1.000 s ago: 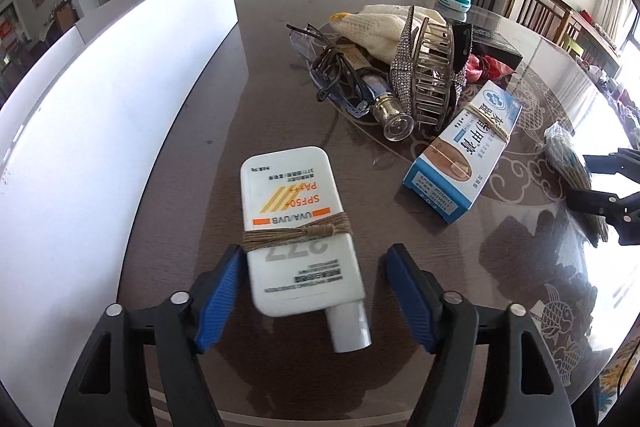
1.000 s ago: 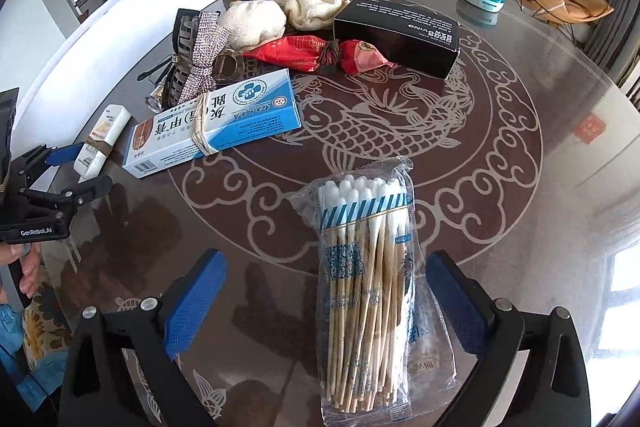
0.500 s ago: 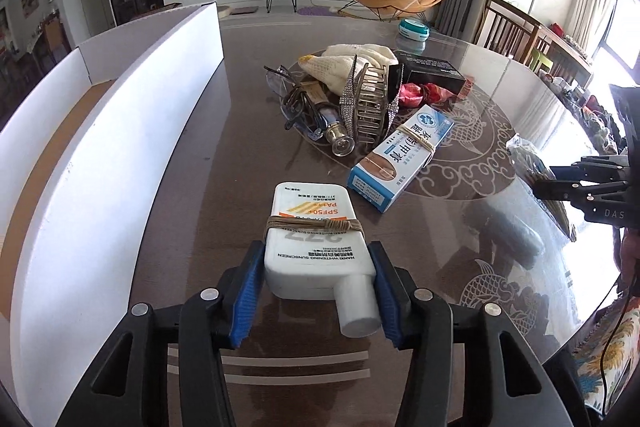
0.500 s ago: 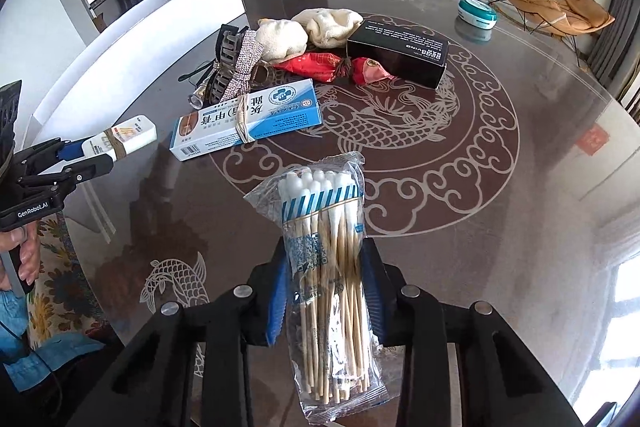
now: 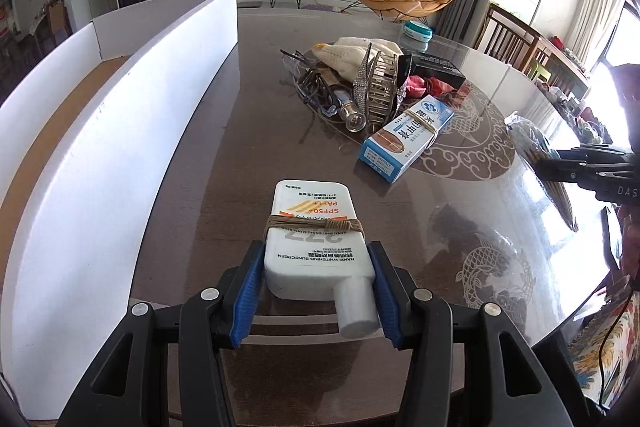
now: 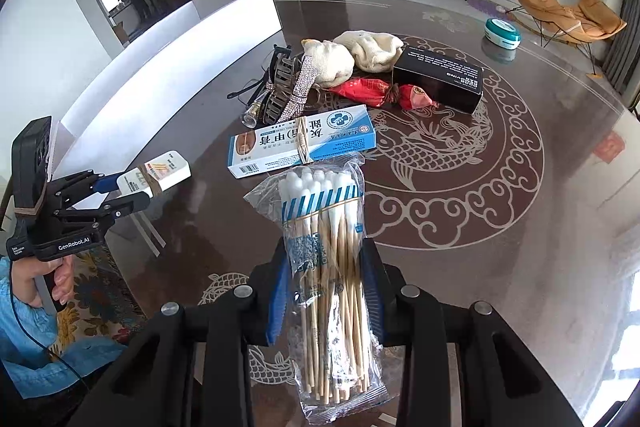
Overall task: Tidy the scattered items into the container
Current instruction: 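Carry both items into the white cardboard box and open both tools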
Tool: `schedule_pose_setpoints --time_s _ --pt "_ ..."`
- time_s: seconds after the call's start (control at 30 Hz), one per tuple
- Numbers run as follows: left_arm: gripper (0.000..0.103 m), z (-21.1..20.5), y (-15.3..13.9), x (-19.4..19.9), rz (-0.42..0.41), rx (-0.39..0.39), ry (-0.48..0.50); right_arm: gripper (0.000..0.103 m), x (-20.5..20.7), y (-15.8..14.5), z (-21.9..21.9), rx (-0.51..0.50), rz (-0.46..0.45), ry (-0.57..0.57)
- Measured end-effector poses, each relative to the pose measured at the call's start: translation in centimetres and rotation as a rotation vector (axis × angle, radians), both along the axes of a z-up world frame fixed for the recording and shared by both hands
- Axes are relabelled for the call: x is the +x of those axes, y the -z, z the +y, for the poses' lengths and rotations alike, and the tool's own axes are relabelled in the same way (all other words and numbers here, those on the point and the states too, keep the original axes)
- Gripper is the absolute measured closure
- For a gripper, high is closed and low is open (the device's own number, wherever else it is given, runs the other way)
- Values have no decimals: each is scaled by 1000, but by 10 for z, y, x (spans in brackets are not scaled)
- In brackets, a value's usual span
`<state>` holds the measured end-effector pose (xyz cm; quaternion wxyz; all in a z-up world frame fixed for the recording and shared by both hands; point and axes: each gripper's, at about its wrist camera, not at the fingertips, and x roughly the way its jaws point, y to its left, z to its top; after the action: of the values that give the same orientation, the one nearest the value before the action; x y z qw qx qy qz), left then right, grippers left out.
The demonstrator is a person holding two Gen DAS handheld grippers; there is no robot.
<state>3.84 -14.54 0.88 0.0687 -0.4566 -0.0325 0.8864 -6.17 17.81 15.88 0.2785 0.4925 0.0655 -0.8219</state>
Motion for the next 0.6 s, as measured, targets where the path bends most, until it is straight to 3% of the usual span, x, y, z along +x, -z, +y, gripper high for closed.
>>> schedule_pose_setpoints --time_s 0.3,0.47,0.6 --pt "52 -50 -70 17 129 77 -73 69 -6 -29 -51 -109 -8 -52" --pt "52 -128 -101 26 180 64 -218 69 -19 -63 -133 -225 -15 -137" --pt "53 -196 -96 25 147 75 -358 69 -22 -92 -222 -327 -10 -238"
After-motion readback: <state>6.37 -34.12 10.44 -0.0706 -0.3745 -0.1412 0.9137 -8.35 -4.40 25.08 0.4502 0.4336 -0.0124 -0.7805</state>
